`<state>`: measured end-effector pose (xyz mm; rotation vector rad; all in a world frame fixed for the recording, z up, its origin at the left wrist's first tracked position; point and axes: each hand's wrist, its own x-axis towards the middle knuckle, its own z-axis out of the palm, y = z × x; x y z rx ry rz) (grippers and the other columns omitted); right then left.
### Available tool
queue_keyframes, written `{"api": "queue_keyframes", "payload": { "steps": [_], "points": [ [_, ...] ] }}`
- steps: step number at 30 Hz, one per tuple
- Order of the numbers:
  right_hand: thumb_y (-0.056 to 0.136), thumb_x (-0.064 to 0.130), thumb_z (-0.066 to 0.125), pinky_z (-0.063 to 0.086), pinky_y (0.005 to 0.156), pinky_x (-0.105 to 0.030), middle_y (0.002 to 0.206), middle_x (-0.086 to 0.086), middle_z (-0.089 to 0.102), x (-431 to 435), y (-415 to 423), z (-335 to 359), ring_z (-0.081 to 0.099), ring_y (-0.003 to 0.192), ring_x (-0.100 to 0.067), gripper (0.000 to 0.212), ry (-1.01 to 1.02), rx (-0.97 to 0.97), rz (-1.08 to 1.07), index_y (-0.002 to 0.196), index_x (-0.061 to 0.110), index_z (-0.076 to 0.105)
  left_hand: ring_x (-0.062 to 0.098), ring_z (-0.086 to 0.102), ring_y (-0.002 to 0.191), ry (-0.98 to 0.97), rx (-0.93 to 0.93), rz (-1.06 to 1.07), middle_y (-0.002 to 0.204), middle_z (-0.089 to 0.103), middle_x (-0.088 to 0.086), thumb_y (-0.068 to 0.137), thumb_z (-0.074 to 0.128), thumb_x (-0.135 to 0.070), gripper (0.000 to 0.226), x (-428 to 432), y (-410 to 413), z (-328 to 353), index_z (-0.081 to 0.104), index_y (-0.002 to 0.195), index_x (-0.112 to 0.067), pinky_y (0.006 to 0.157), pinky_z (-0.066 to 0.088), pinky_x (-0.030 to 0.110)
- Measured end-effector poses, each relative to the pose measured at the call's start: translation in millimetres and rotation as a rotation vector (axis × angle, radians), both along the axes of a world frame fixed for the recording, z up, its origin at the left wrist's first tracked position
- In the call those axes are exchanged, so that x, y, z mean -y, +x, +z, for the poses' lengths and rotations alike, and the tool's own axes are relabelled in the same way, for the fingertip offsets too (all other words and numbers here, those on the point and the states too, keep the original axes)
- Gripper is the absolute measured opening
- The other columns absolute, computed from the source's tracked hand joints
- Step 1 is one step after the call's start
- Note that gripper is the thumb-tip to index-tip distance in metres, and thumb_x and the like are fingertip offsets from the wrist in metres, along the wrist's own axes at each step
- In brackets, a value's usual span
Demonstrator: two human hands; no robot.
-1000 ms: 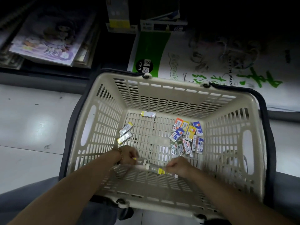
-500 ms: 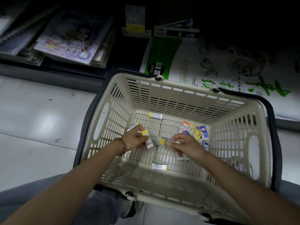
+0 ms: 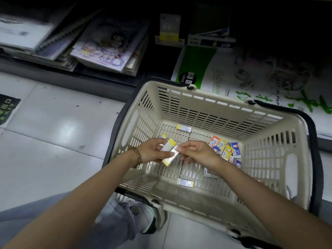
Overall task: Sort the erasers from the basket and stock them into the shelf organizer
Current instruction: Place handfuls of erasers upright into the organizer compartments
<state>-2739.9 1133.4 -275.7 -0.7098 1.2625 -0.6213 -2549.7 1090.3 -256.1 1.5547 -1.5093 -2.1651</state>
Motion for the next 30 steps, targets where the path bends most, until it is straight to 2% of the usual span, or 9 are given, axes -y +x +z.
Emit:
{"api": "queue_keyframes", "payload": {
  "steps": [4,7,9,11,16,19,22,25,30],
  "points": [
    [0.094,0.024,0.054,0.056,0.074,-0.022,0.107,-0.005,0.069,-14,-9,-28,0.066,0.083,-0.012,0.020,0.121,-0.145,0.141,0.105,0.014,0.065,0.010,0.063,0.074,0.056,0.009,0.096,0.087,0.064,0.002,0.089,0.059,-0.006,0.015,2,10,-1,0.055,0.102,-0.012,0.067,0.058,0.024],
    [0.092,0.011,0.057,0.046,0.067,-0.004,0.120,-0.014,0.063,-34,-9,-56,0.063,0.092,-0.014,0.026,0.142,-0.372,0.347,0.115,0.000,0.063,0.012,0.065,0.080,0.155,-0.037,0.206,0.094,0.063,0.003,0.088,0.060,-0.002,0.032,3,10,-5,0.053,0.117,-0.010,0.066,0.058,0.024],
    [0.089,0.005,0.060,0.045,0.075,-0.006,0.118,-0.018,0.062,-44,-6,-70,0.061,0.106,-0.023,0.028,0.137,-0.449,0.374,0.115,-0.006,0.061,0.010,0.065,0.083,0.179,-0.062,0.241,0.095,0.065,0.001,0.086,0.064,-0.006,0.034,4,7,-7,0.054,0.118,-0.011,0.068,0.057,0.024],
    [0.086,0.005,0.065,0.047,0.090,-0.024,0.105,-0.014,0.063,-48,-3,-79,0.058,0.100,-0.020,0.025,0.117,-0.504,0.385,0.108,-0.007,0.063,0.008,0.063,0.082,0.185,-0.065,0.274,0.094,0.064,-0.002,0.084,0.067,-0.014,0.034,4,4,-10,0.057,0.117,-0.014,0.070,0.056,0.026],
    [0.084,0.018,0.070,0.043,0.081,-0.021,0.109,-0.009,0.068,-55,5,-86,0.062,0.104,-0.021,0.018,0.063,-0.634,0.585,0.097,0.005,0.070,0.004,0.067,0.067,0.278,-0.105,0.367,0.078,0.067,-0.004,0.087,0.064,-0.025,0.033,4,3,-10,0.060,0.117,-0.013,0.061,0.054,0.020],
    [0.084,0.012,0.070,0.047,0.079,-0.022,0.106,-0.011,0.068,-56,4,-84,0.065,0.094,-0.013,0.023,0.116,-0.559,0.543,0.102,-0.003,0.070,0.011,0.070,0.075,0.300,-0.128,0.397,0.088,0.073,0.001,0.090,0.059,-0.024,0.031,7,4,-8,0.058,0.117,-0.008,0.066,0.058,0.025],
    [0.085,0.003,0.066,0.048,0.051,-0.015,0.097,-0.004,0.064,-45,-2,-66,0.060,0.053,0.005,0.026,0.171,-0.386,0.201,0.109,-0.006,0.066,0.020,0.069,0.077,0.356,-0.173,0.449,0.086,0.069,0.008,0.094,0.053,-0.020,0.021,9,2,-6,0.054,0.109,-0.006,0.073,0.059,0.035],
    [0.087,0.008,0.064,0.051,0.055,-0.013,0.099,-0.003,0.067,-17,-15,-33,0.064,0.064,-0.006,0.026,0.153,-0.198,-0.087,0.113,0.008,0.065,0.020,0.062,0.071,0.335,-0.191,0.476,0.075,0.058,0.005,0.095,0.053,-0.018,0.011,13,-2,1,0.050,0.101,-0.009,0.073,0.059,0.039],
    [0.084,0.009,0.063,0.053,0.060,-0.016,0.082,-0.002,0.070,16,-7,23,0.065,0.063,-0.006,0.010,-0.036,0.134,-0.309,0.094,0.009,0.065,0.005,0.040,0.043,0.050,-0.119,0.414,0.052,0.045,-0.011,0.076,0.068,-0.046,0.034,21,-13,26,0.050,0.075,-0.018,0.044,0.041,0.016]
  ]
}}
